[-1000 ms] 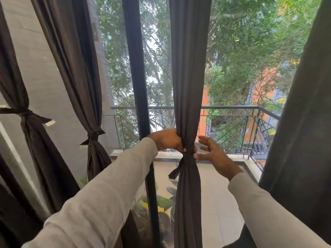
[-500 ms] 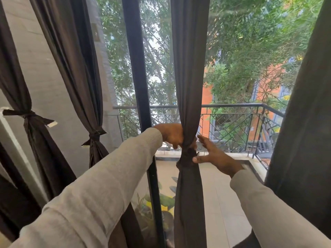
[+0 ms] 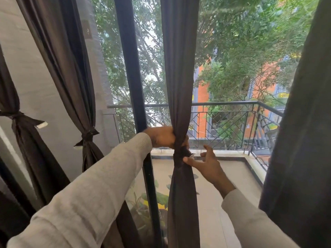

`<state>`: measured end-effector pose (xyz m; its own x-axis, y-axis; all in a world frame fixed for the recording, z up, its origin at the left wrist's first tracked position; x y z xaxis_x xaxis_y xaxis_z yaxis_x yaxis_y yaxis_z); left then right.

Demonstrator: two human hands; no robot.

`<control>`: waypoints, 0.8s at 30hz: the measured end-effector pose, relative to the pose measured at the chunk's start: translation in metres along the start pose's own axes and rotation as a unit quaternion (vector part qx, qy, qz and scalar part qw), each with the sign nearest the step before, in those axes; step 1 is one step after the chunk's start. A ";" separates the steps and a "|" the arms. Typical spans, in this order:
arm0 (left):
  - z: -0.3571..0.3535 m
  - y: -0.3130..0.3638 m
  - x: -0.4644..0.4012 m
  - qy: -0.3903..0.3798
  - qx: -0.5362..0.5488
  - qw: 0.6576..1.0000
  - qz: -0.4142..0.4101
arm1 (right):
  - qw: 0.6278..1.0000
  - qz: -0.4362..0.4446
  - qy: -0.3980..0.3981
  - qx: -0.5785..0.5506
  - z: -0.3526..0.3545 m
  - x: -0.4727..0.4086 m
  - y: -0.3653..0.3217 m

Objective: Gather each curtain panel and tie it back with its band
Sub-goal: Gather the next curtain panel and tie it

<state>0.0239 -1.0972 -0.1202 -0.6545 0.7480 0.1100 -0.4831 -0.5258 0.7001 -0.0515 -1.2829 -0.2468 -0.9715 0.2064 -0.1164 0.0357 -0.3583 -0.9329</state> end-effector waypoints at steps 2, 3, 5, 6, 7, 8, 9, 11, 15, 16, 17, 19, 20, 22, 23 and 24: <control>0.001 -0.001 0.002 0.008 -0.004 1.000 -0.013 | 0.998 -0.004 0.061 0.010 -0.008 0.012 0.003; 0.001 -0.001 0.002 -0.001 -0.005 1.000 -0.023 | 0.997 -0.007 0.080 0.010 -0.010 0.016 0.002; -0.001 0.000 0.002 -0.017 -0.012 0.999 -0.038 | 0.996 -0.002 0.088 0.005 -0.011 0.020 0.000; -0.001 -0.001 0.001 -0.021 -0.016 0.999 -0.037 | 0.997 0.008 0.081 0.007 -0.010 0.021 -0.002; 0.000 -0.003 -0.001 -0.022 -0.022 0.999 -0.033 | 0.997 0.020 0.067 0.012 -0.008 0.021 -0.004; 0.001 -0.004 -0.003 -0.020 -0.026 0.999 -0.028 | 0.998 0.033 0.051 0.014 -0.006 0.020 -0.006; 0.002 -0.004 -0.004 -0.024 -0.026 0.999 -0.030 | 0.998 0.040 0.037 0.014 -0.003 0.020 -0.008; 0.002 -0.005 -0.005 -0.026 -0.022 0.999 -0.030 | 0.998 0.052 0.030 0.005 0.001 0.021 -0.014; 0.004 0.007 -0.002 -0.006 -0.022 1.000 -0.010 | 0.992 0.099 0.078 0.016 -0.004 0.032 -0.024; 0.005 0.006 -0.002 -0.001 -0.021 1.000 -0.015 | 0.989 0.108 0.103 0.025 -0.006 0.033 -0.023; 0.006 0.004 -0.003 0.004 -0.015 1.000 -0.024 | 0.984 0.115 0.129 0.037 -0.008 0.035 -0.023; 0.003 0.000 -0.003 0.030 0.003 0.999 -0.013 | 0.975 0.121 0.172 0.067 -0.013 0.037 -0.025; 0.001 -0.003 -0.004 0.055 0.006 0.998 -0.002 | 0.972 0.120 0.185 0.080 -0.014 0.038 -0.027; -0.008 -0.008 -0.002 0.158 -0.001 0.987 0.006 | 0.965 0.110 0.213 0.103 -0.014 0.042 -0.029; -0.015 -0.013 0.001 0.238 -0.030 0.970 0.030 | 0.962 0.102 0.228 0.113 -0.014 0.043 -0.030; -0.025 -0.020 0.007 0.302 -0.047 0.949 0.077 | 0.958 0.096 0.241 0.119 -0.012 0.045 -0.029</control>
<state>0.0148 -1.0916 -0.1513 -0.9217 0.3055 -0.2389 -0.3861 -0.6648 0.6395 -0.0929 -1.2520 -0.2292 -0.7287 0.4922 -0.4761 0.0930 -0.6177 -0.7809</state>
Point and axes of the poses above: each hand's wrist, its own x-axis away from the middle knuckle, its own z-axis out of the back of the hand, y = z × x, the point moved 2 cm from there along -x, towards the middle knuckle, and after that the axes turned 1 degree about y, right-handed, at the moved point
